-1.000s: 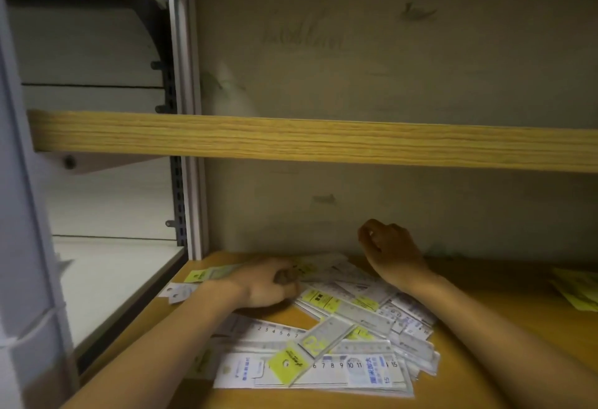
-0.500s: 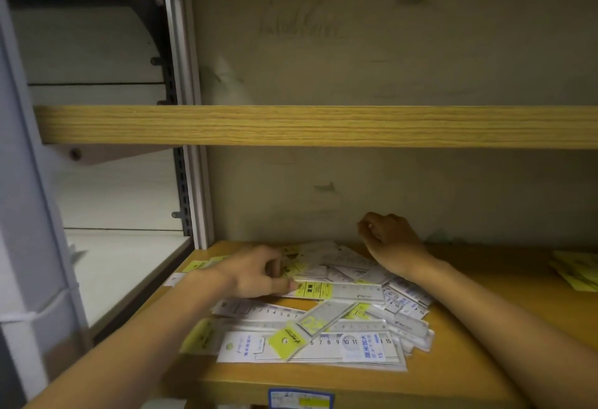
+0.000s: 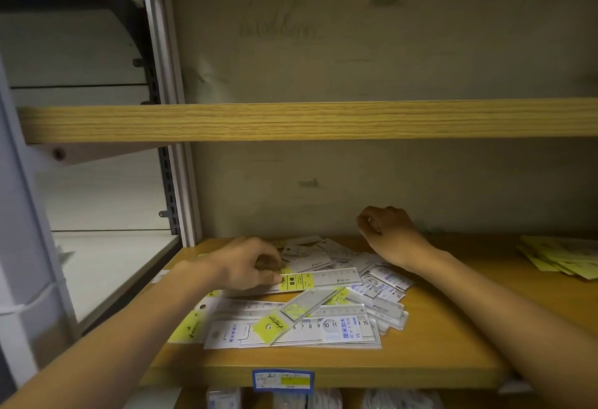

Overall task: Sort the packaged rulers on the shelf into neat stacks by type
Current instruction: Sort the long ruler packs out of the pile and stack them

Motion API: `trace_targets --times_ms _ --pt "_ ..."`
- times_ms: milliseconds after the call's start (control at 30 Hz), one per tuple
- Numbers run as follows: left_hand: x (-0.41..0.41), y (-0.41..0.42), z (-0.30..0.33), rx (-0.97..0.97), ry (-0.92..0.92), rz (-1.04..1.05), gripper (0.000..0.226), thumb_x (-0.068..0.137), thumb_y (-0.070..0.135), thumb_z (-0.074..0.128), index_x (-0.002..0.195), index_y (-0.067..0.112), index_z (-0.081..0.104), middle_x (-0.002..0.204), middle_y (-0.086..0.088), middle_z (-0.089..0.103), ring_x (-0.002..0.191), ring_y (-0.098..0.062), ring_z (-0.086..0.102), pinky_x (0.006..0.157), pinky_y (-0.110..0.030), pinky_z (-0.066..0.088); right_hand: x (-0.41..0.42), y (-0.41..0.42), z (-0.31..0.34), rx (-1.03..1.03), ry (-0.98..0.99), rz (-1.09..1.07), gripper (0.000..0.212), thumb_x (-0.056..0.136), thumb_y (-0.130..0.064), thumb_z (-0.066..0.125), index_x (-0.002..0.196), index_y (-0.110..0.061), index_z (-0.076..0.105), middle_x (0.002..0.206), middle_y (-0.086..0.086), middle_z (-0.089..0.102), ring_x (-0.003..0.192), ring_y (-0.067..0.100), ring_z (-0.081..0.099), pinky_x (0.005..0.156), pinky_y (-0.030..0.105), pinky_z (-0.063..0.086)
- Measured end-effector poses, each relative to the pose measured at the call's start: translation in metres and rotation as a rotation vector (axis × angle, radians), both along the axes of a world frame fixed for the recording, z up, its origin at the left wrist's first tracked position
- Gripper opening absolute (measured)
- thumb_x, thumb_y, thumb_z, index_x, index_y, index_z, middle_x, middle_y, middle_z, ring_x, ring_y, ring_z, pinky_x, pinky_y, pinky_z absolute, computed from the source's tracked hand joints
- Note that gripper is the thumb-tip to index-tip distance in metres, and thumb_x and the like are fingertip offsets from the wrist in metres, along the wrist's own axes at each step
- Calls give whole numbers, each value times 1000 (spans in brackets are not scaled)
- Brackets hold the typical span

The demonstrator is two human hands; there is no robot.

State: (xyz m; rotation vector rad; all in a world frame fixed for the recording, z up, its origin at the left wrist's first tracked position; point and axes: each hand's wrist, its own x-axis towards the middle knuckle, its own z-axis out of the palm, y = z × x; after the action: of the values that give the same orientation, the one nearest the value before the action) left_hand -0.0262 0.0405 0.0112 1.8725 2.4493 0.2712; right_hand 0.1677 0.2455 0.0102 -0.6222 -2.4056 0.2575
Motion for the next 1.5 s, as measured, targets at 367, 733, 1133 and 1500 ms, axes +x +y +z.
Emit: trace_targets --times_ms 367,733,1133,1500 --pt "42 18 -4 -34 8 -168 56 79 63 62 126 32 58 131 7 57 120 -11 50 97 -25 40 15 -5 4 8 -7 -9 24 100 -29 44 87 -17 62 61 -7 54 67 19 55 63 28 40" --pt "36 7 -14 89 37 -183 30 94 33 58 123 28 62 127 8 59 118 -10 52 101 -30 41 27 -6 -3 7 -24 -8 27 98 -25 45 81 -12 61 57 -4 51 61 20 53 60 31 39" --pt "67 -21 -1 -26 -89 -247 50 73 61 70 110 28 70 105 16 64 91 0 55 70 -13 40 11 -28 3 28 -1 62 41 96 -22 47 57 -24 35 53 -5 39 57 18 42 62 33 38" --pt "74 -29 -2 -29 -103 -157 46 74 55 73 109 26 65 105 10 60 94 -8 55 74 -23 48 17 -37 -1 53 3 80 40 93 -19 52 56 -28 40 52 -8 41 53 10 42 57 29 37"
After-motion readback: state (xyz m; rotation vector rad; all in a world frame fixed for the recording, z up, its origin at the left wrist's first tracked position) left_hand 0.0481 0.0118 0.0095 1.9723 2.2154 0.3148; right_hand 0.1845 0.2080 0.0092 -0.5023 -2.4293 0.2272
